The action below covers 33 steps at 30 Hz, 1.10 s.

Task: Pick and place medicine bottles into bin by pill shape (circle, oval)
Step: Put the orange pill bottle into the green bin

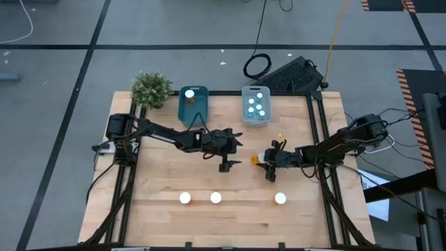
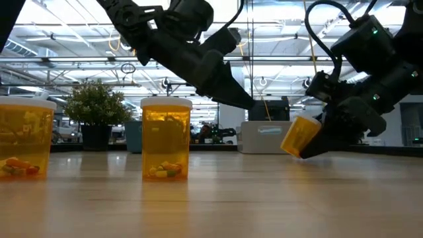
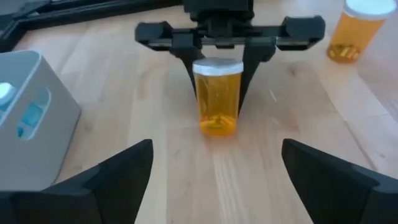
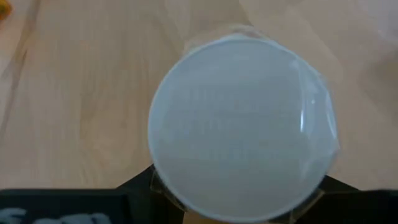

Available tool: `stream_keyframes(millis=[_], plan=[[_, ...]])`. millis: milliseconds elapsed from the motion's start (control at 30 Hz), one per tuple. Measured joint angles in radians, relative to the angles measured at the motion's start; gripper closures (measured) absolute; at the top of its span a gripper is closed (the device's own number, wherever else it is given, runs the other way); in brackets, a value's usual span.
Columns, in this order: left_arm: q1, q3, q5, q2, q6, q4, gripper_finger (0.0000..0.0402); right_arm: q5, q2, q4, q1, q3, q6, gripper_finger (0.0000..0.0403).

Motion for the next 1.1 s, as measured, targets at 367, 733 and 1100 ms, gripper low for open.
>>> stream_keyframes(millis=[367,733,1100], plan=[[-0.003,0.000,0.000,0.000,0.003,-0.023,0.0041,0.007,0.000,0.003,0.000,0.000,0.004,0.0247],[-0.003,0.000,0.001,0.000,0.003,-0.034,0.0041,0.007,0.000,-0.007,-0.001,0.000,0.009,0.0227],[-0.003,0.000,0.002,0.000,0.003,-0.054,0.0041,-0.021,-0.001,-0.024,-0.013,0.001,0.004,0.0183]])
